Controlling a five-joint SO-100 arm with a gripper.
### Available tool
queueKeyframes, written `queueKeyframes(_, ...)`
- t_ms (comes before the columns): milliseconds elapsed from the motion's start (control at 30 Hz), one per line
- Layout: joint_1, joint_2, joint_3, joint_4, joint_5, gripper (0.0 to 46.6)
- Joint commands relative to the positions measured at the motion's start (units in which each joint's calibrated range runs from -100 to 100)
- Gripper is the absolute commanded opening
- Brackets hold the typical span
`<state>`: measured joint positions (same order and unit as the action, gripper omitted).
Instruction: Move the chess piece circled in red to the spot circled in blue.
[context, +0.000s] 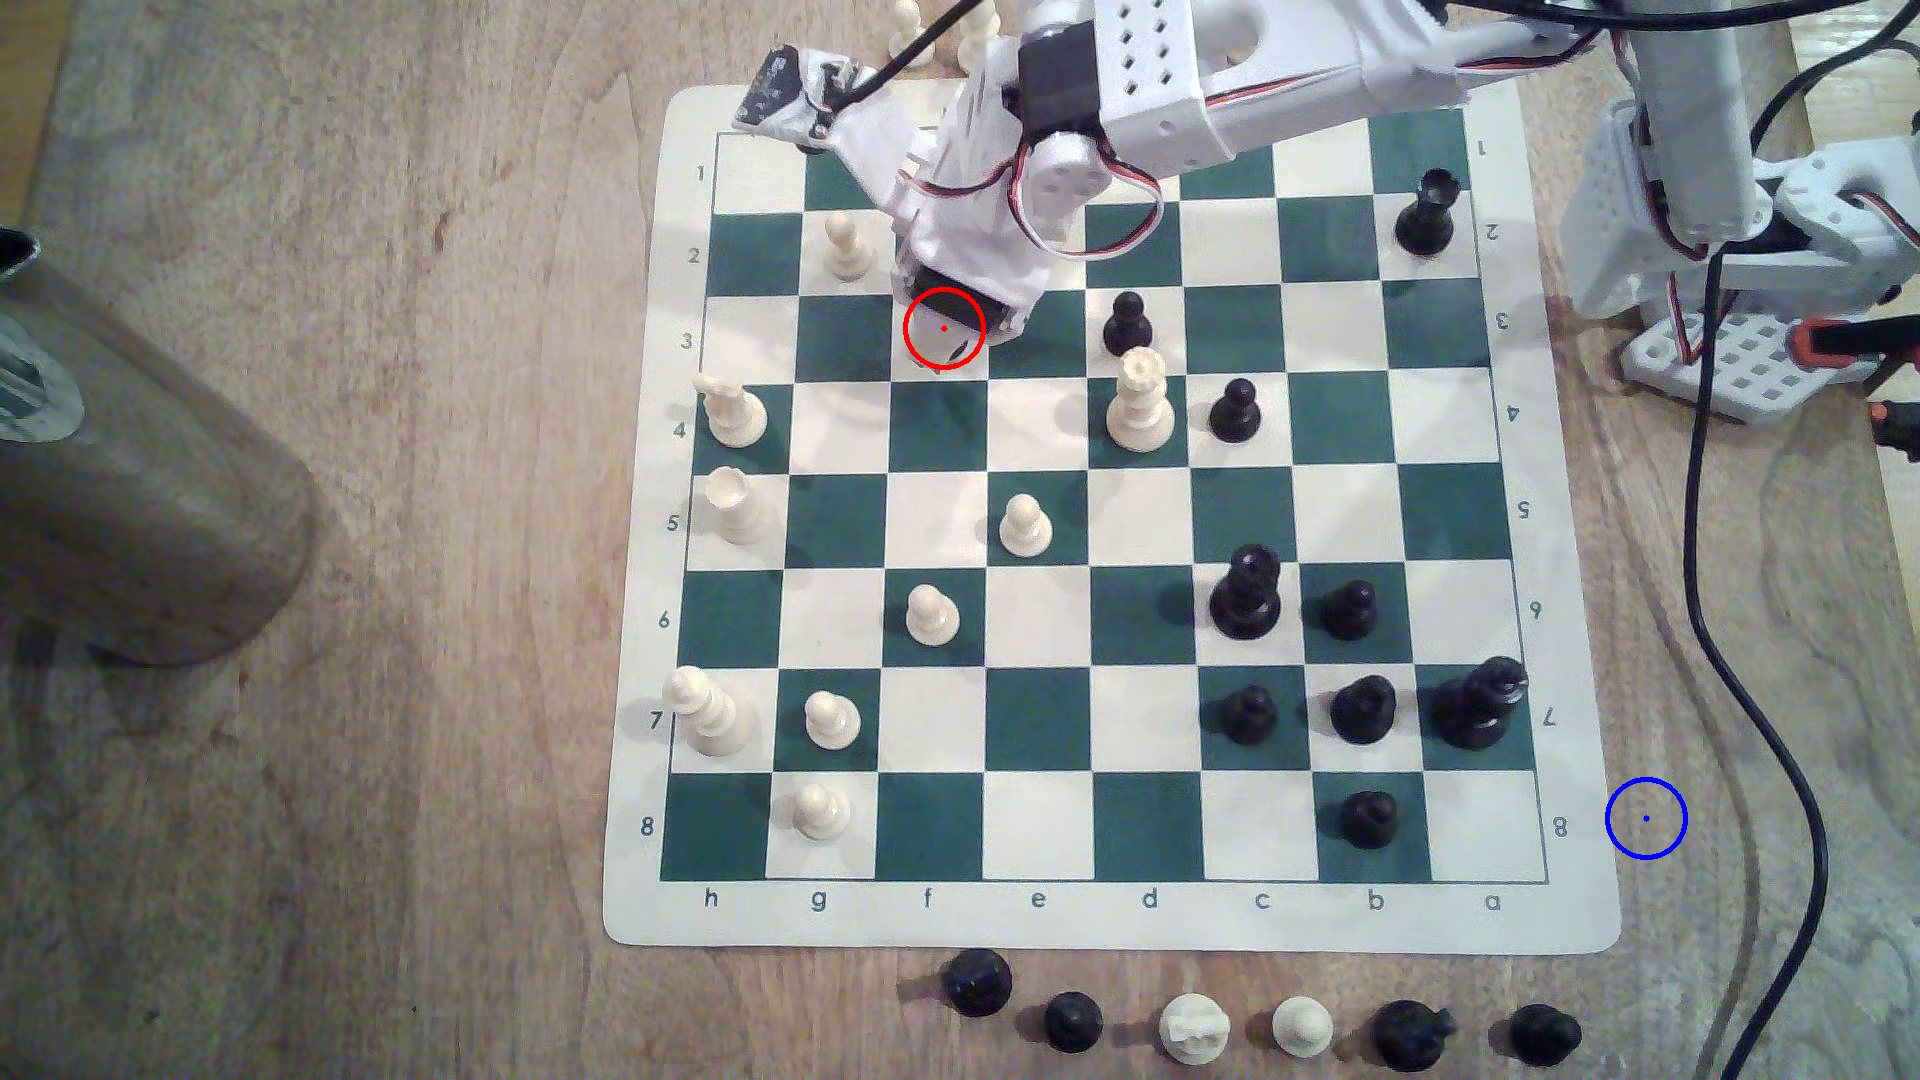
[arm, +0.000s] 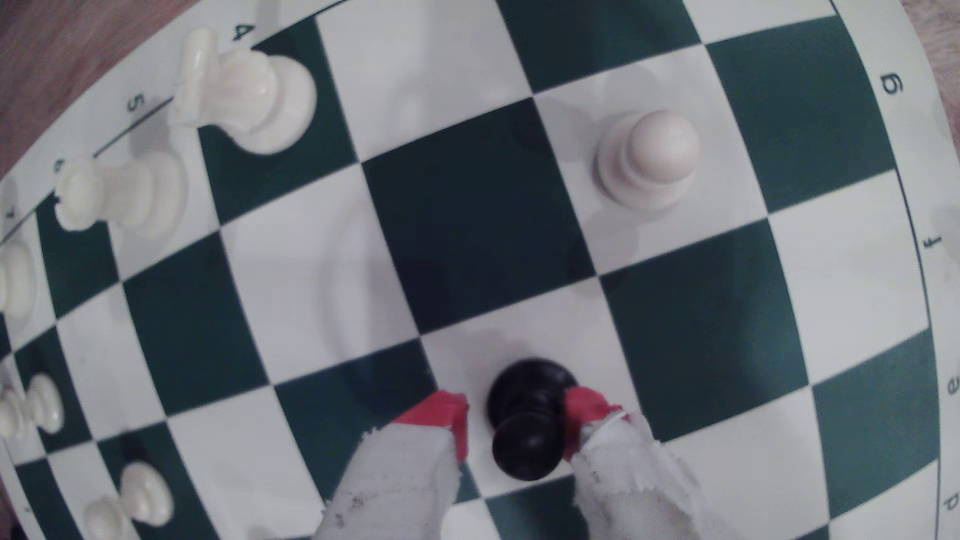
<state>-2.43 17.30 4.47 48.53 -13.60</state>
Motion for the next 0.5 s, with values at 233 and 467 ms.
queueKeyframes(233,0.13,-6.69,-3.20,-0.61,0.15,4.1)
queueKeyframes(467,0.36,-9.75,-2.57,-1.02,-0.54,3.3)
